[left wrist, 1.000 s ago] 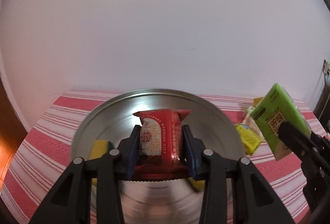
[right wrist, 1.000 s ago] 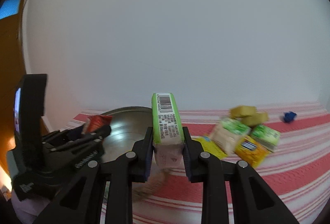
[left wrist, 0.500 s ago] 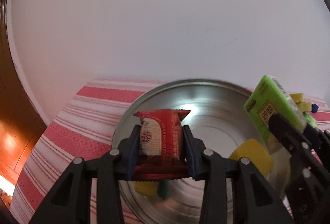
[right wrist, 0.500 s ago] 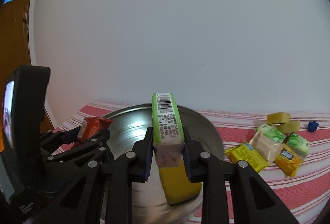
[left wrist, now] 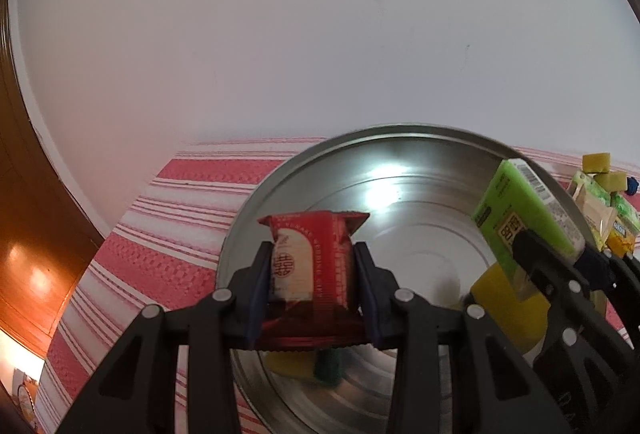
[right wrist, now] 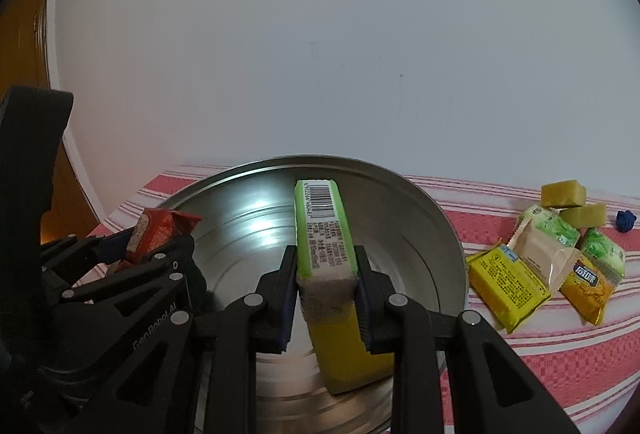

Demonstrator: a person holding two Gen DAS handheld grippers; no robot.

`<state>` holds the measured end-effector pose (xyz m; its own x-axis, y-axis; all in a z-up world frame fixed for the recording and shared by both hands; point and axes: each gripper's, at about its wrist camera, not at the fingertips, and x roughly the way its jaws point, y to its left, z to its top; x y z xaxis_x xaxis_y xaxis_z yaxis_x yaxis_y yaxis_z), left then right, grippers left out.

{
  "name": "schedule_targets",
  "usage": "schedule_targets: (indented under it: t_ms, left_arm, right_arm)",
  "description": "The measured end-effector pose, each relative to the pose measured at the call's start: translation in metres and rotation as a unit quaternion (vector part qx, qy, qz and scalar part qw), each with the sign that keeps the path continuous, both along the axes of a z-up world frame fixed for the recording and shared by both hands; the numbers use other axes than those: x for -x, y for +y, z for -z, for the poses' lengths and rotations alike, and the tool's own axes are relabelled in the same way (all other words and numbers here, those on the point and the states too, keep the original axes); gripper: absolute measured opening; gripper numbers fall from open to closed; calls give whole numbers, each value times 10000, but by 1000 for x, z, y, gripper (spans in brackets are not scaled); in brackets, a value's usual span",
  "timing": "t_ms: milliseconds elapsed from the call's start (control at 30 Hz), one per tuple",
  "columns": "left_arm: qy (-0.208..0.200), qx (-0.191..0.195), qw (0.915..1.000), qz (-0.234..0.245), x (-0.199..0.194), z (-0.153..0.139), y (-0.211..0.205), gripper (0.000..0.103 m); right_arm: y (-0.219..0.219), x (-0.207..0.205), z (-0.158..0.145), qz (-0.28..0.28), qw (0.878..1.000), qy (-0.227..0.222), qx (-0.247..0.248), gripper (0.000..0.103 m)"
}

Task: Organize objects
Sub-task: 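Open both tools to drop the packet and box into the tin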

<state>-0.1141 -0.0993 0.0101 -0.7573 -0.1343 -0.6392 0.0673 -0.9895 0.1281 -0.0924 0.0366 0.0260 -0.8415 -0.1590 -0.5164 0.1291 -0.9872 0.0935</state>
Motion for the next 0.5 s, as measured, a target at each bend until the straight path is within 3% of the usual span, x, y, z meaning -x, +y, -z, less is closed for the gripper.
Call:
schedule_targets:
  t_ms: [233,400,500]
  left_arm:
    - [67,64,9999,64,-3,-1,8,42]
    - [285,-87,9996,10,-9,-9,7,70]
    - [507,-42,9987,-74,-14,-14,8,83]
  right_arm:
    - [3,-1,2,-139,9999,-25,87,30]
    - [11,-9,-6,-155,9994,51,317,35]
    - [18,-15,-8,9,9989,213,420,53]
